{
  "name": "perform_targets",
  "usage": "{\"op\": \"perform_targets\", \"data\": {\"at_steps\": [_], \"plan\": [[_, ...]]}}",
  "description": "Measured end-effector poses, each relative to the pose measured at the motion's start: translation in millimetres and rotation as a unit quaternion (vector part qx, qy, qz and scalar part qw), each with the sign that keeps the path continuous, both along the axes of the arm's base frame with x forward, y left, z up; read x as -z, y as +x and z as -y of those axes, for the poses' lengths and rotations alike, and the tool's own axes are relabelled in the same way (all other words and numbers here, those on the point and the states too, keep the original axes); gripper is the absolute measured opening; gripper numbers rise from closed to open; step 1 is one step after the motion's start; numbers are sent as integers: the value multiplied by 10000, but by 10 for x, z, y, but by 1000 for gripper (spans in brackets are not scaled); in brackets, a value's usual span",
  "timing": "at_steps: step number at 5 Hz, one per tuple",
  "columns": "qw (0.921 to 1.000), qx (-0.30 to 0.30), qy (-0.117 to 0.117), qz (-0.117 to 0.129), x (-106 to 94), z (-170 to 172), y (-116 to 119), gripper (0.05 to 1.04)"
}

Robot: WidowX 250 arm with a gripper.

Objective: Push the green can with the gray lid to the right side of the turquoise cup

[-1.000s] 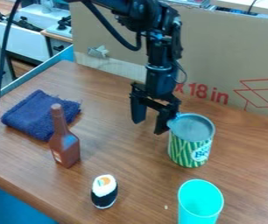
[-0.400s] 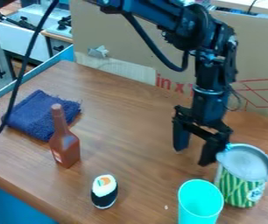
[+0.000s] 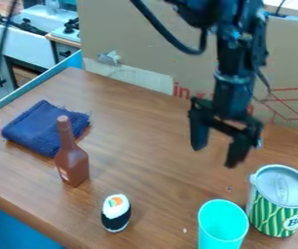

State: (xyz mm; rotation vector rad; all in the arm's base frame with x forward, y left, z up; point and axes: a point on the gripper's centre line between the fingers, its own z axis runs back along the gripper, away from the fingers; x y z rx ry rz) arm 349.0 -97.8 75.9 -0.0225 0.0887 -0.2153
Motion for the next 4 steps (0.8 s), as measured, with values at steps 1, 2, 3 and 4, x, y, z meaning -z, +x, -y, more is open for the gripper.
{"op": "perform_targets", "data": {"at_steps": [1, 2, 3, 4], "plan": [[9979, -443, 195, 429, -319, -316, -23, 999], [9994, -244, -76, 234, -593, -503, -192, 1000], [9993, -331, -75, 160, -748, -628, -456, 1000], [9994, -247, 182, 147, -850, -730, -709, 1000]]}}
